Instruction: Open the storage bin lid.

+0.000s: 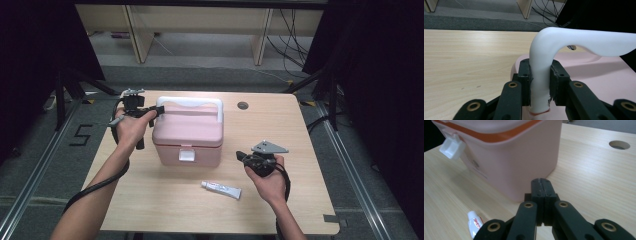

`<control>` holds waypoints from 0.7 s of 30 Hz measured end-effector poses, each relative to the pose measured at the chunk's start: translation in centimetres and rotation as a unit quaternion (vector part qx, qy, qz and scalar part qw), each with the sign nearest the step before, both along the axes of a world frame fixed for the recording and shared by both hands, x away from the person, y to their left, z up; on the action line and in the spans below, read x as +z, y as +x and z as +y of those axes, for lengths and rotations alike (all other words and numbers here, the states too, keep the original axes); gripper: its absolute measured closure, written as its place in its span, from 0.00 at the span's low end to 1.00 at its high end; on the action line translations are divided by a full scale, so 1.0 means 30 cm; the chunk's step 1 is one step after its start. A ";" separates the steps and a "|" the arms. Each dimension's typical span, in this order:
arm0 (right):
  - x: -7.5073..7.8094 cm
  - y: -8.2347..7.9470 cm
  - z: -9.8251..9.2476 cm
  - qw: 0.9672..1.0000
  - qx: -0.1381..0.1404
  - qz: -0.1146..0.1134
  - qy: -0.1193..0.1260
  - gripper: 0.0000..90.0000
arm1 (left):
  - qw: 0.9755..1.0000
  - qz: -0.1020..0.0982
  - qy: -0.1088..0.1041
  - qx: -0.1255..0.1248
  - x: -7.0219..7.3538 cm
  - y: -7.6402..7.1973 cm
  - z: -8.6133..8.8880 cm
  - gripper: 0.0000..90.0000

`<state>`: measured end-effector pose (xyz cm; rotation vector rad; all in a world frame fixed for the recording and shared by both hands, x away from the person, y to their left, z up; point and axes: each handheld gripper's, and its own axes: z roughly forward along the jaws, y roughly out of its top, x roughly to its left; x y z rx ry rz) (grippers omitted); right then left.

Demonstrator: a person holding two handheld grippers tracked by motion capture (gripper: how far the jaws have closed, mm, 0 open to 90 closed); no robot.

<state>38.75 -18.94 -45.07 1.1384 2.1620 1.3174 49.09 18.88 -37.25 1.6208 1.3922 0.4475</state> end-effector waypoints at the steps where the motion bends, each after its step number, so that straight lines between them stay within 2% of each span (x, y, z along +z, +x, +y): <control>1: 0.008 0.000 0.015 1.000 0.001 -0.001 0.008 1.00 | 1.000 0.003 0.001 0.000 0.004 0.002 0.000 0.81; 2: 0.012 -0.004 0.025 1.000 0.001 0.009 0.019 1.00 | 1.000 0.003 0.001 0.000 0.004 0.002 0.000 0.81; 3: 0.014 0.002 0.029 1.000 0.010 -0.002 0.016 1.00 | 1.000 0.005 -0.003 -0.002 0.005 0.004 -0.001 0.81; 7: 0.033 0.001 0.043 1.000 0.016 -0.008 0.004 1.00 | 1.000 0.014 -0.005 -0.003 0.012 0.010 -0.001 0.81; 8: 0.040 -0.001 0.058 1.000 0.017 -0.009 0.015 1.00 | 1.000 0.017 -0.003 -0.008 0.014 0.013 0.002 0.81; 11: 0.051 -0.003 0.064 1.000 0.017 -0.006 0.013 1.00 | 1.000 0.018 -0.007 -0.006 0.016 0.017 0.000 0.81; 12: 0.054 0.000 0.072 1.000 0.016 -0.013 0.017 1.00 | 1.000 0.019 -0.009 -0.005 0.018 0.019 -0.001 0.81; 13: 0.056 0.007 0.070 0.999 0.021 -0.025 0.009 1.00 | 1.000 0.023 -0.004 -0.009 0.021 0.021 0.003 0.81; 19: 0.072 0.013 0.094 0.999 0.032 -0.026 0.018 1.00 | 1.000 0.028 -0.004 -0.008 0.027 0.027 0.003 0.82; 20: 0.076 0.019 0.103 0.998 0.037 -0.037 0.019 1.00 | 1.000 0.029 -0.004 -0.010 0.028 0.029 0.003 0.82; 21: 0.076 0.019 0.103 0.998 0.037 -0.037 0.019 1.00 | 0.999 0.030 -0.004 -0.010 0.028 0.030 0.003 0.82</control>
